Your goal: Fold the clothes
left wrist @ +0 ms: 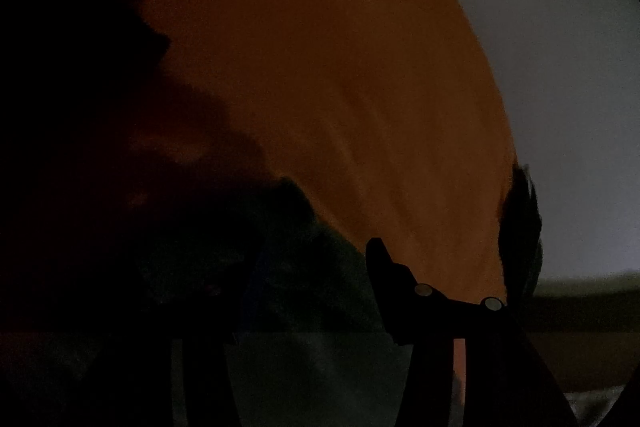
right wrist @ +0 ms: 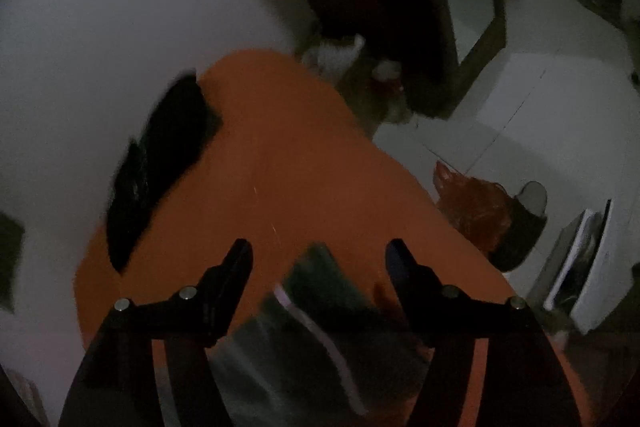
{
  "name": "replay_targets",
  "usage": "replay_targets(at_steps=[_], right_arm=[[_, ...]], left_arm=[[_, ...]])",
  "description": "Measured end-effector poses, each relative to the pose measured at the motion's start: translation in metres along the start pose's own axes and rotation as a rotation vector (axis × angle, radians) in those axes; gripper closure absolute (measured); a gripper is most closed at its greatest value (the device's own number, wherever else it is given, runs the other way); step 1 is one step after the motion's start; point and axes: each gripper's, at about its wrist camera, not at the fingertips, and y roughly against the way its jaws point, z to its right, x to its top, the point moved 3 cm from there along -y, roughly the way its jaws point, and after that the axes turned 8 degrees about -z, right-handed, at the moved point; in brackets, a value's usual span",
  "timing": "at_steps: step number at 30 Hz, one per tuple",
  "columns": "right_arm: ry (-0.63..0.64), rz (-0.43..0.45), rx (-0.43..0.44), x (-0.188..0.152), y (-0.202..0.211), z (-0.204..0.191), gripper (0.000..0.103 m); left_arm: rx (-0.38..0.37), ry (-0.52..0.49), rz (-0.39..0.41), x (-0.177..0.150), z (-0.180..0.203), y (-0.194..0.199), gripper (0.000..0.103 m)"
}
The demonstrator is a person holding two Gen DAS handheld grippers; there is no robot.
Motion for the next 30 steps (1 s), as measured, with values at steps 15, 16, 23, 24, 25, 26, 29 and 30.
replay_targets(at_steps=[15, 16, 23, 24, 25, 26, 29, 30], right_arm=[[0.123, -0.089, -0.178, -0.086, -0.048, 0.014, 0.090], [0.103, -0.030, -0.164, -0.086, -0.032, 0.012, 0.091], [-0.024, -0.072, -0.215, -0.091, -0.032, 0.038, 0.090], [-0.042, -0.132, -0.206, -0.094, -0.047, 0.047, 0.089], [-0.073, -0.140, -0.183, -0.096, -0.050, 0.053, 0.085], [-0.104, -0.147, -0.159, -0.097, -0.053, 0.059, 0.082], [-0.197, -0.143, -0.078, -0.098, -0.048, 0.075, 0.055], [-0.209, -0.137, -0.064, -0.098, -0.046, 0.077, 0.053]], left_arm=[[0.126, -0.223, 0.024, -0.010, 0.073, -0.026, 0.047], [0.165, -0.268, 0.043, -0.010, 0.080, -0.028, 0.045], [0.270, -0.298, 0.038, 0.007, 0.071, -0.066, 0.041], [0.272, -0.293, 0.032, 0.010, 0.067, -0.074, 0.041], [0.274, -0.291, 0.026, 0.011, 0.060, -0.079, 0.045], [0.275, -0.295, 0.018, 0.008, 0.049, -0.077, 0.050], [0.245, -0.305, -0.010, 0.005, 0.055, -0.096, 0.088], [0.234, -0.305, -0.014, 0.005, 0.059, -0.101, 0.088]])
